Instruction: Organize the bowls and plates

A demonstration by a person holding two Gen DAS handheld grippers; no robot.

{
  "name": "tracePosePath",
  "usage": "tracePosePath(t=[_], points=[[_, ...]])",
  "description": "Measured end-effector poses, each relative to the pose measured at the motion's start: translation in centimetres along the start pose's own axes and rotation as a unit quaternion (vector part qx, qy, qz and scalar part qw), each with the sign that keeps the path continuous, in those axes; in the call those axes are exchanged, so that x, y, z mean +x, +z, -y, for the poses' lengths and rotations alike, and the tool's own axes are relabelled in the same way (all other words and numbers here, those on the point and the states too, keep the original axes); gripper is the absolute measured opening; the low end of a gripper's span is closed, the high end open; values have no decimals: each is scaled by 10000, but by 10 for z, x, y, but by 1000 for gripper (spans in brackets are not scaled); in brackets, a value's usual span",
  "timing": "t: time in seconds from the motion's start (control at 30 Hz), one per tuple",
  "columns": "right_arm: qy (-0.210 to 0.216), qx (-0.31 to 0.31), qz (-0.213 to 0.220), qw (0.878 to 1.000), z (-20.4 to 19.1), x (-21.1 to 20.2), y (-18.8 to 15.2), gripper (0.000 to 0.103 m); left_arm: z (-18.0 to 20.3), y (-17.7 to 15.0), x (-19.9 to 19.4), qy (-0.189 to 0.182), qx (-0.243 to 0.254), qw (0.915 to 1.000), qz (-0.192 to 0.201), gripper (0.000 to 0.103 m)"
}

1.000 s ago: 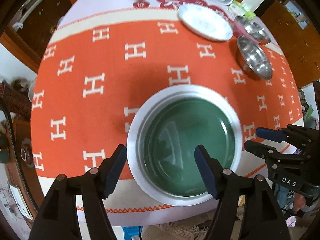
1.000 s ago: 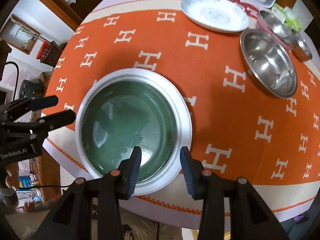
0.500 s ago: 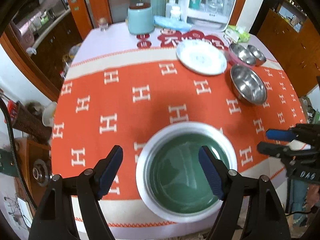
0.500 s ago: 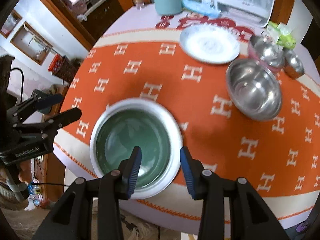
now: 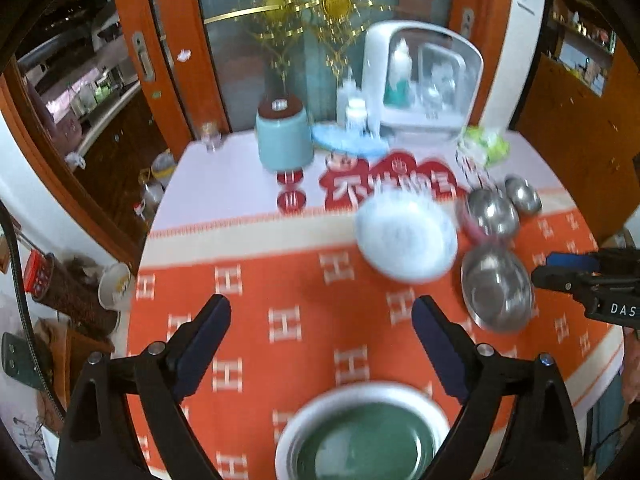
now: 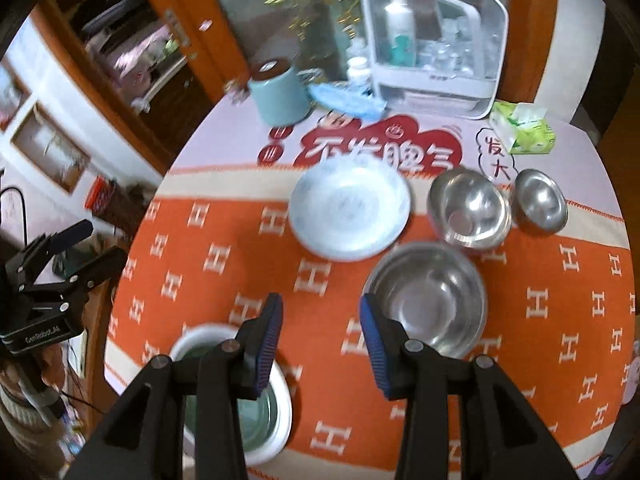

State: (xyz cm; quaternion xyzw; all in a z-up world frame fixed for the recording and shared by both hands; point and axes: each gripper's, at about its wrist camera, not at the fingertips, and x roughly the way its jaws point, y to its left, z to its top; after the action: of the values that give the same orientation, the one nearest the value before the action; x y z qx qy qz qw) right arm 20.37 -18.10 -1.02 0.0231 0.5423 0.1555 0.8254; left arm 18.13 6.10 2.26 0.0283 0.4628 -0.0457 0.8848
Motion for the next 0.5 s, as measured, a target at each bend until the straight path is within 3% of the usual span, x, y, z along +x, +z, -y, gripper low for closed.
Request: tracePosePath(t=[0.23,0.5], points=[[249,561,-57,9981,39,29,40,40,10,49,51,-93,-166,9998,-87,91],[445,1364,-444,9887,86,87,64,40,27,64,126,-14,-17,9993,-381,91]])
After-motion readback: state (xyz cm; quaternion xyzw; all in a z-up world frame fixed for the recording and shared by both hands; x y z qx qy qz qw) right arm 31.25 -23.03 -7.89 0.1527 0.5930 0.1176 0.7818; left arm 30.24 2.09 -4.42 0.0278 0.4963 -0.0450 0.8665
